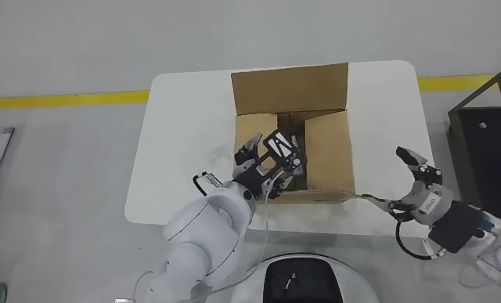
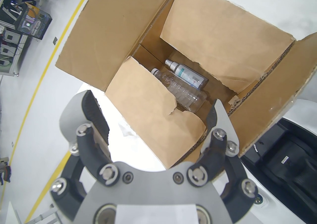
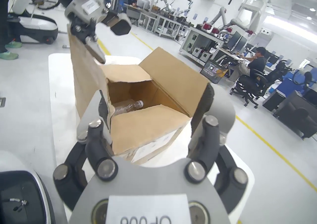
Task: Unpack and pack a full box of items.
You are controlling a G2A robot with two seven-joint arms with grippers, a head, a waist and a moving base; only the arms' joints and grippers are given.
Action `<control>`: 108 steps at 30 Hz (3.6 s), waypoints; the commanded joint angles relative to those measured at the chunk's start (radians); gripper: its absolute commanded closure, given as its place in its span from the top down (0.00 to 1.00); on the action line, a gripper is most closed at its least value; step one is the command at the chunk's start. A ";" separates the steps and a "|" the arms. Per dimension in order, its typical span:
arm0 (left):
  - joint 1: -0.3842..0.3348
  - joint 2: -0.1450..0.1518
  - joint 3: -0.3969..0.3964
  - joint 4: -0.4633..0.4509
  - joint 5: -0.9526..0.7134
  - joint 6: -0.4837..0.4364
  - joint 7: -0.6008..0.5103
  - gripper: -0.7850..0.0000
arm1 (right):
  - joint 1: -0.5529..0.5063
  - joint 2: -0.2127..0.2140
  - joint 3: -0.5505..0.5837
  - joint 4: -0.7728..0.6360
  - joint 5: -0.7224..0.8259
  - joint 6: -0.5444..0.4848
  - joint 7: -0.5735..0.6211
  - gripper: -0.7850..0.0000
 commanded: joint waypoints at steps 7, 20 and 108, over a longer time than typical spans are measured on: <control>0.042 0.006 -0.002 -0.029 -0.009 -0.030 0.000 1.00 | -0.021 -0.007 0.046 -0.027 0.348 0.026 0.220 0.00; 0.144 0.018 0.000 -0.090 0.011 -0.024 0.021 1.00 | 0.070 0.000 -0.153 -0.004 0.598 -0.056 0.692 0.00; -0.143 -0.070 0.195 0.388 0.315 0.007 -0.056 0.00 | 0.027 -0.030 -0.206 0.202 0.433 0.061 0.403 0.00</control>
